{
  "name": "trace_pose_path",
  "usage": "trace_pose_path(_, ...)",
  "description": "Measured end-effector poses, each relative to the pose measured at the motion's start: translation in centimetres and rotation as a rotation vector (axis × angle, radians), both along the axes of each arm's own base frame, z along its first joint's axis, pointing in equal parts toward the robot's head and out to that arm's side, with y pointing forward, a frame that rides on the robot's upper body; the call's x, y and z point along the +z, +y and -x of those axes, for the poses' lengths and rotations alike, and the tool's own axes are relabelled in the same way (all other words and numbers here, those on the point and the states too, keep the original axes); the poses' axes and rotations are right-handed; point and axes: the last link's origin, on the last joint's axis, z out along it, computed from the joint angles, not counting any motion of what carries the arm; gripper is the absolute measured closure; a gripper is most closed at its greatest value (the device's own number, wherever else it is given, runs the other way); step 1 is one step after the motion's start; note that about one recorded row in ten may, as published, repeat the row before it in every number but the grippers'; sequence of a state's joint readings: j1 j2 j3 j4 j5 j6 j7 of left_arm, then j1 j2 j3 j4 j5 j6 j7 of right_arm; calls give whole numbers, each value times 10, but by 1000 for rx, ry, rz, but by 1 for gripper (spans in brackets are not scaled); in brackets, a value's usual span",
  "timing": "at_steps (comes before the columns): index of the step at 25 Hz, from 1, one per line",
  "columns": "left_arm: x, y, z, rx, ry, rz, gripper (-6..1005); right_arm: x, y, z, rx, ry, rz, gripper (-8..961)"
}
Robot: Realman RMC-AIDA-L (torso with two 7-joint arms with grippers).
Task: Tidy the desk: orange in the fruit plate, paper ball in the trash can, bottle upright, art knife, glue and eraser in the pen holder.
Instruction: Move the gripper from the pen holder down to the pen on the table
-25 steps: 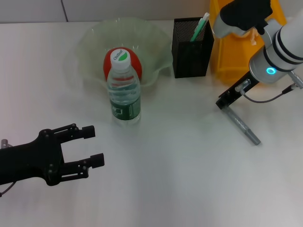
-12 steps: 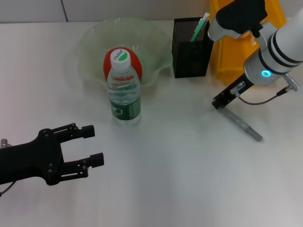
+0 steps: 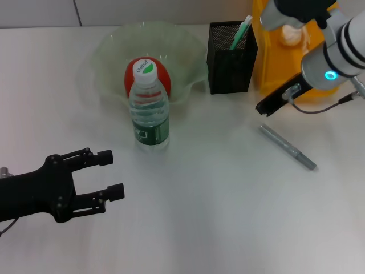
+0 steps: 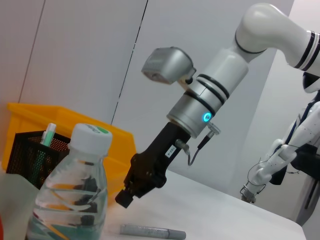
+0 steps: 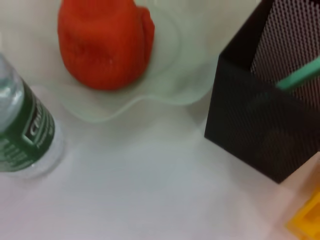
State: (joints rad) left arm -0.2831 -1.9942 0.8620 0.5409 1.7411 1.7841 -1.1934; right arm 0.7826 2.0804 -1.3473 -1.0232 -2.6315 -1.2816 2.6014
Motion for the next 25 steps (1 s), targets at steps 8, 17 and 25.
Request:
trace_pose_path(8, 1, 0, 0, 0, 3, -1, 215, 5, -4, -3, 6, -79, 38, 956)
trace_pose_path(17, 1, 2, -1, -6, 5, -2, 215, 0, -10, -14, -24, -111, 71, 819)
trace_pose_path(25, 0, 3, 0, -2, 10, -3, 215, -5, -11, -18, -29, -110, 83, 714)
